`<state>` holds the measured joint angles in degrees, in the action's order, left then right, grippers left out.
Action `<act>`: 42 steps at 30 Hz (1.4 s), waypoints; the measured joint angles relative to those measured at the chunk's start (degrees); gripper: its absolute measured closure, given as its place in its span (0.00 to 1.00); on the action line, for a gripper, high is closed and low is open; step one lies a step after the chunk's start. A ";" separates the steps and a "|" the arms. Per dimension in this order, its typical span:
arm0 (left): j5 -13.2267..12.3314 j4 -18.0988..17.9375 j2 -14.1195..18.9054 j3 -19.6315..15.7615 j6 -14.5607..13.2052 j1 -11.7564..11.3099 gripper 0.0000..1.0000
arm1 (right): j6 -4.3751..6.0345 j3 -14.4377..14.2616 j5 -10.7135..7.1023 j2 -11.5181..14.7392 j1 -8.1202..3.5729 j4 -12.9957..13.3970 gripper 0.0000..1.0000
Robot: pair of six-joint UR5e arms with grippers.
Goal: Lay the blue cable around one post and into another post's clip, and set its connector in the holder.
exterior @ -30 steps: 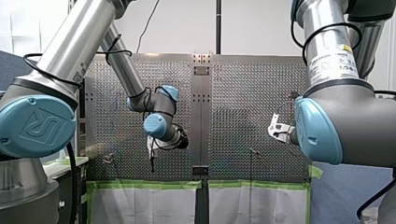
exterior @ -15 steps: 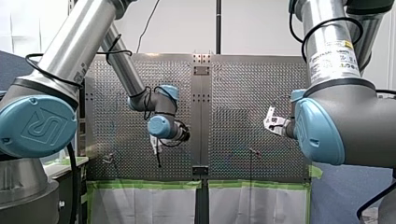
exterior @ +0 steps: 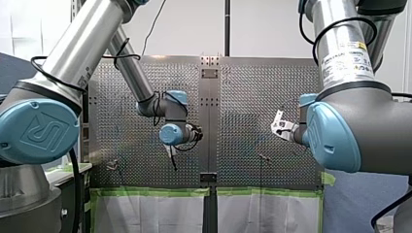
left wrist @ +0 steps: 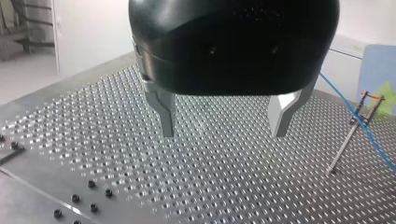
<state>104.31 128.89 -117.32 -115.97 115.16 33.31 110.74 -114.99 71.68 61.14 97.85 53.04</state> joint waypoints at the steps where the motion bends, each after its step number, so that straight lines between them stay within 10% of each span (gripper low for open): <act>1: -0.10 -0.60 -0.60 0.60 -0.04 0.21 0.02 | 0.19 0.00 -0.02 0.00 0.07 0.06 1.00; 42: 0.17 5.01 -24.87 22.17 0.35 2.39 0.02 | 0.58 -0.02 -0.05 -0.01 1.13 0.45 1.00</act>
<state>104.49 133.91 -142.19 -93.81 115.51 35.70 111.32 -115.01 71.64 61.13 98.99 53.50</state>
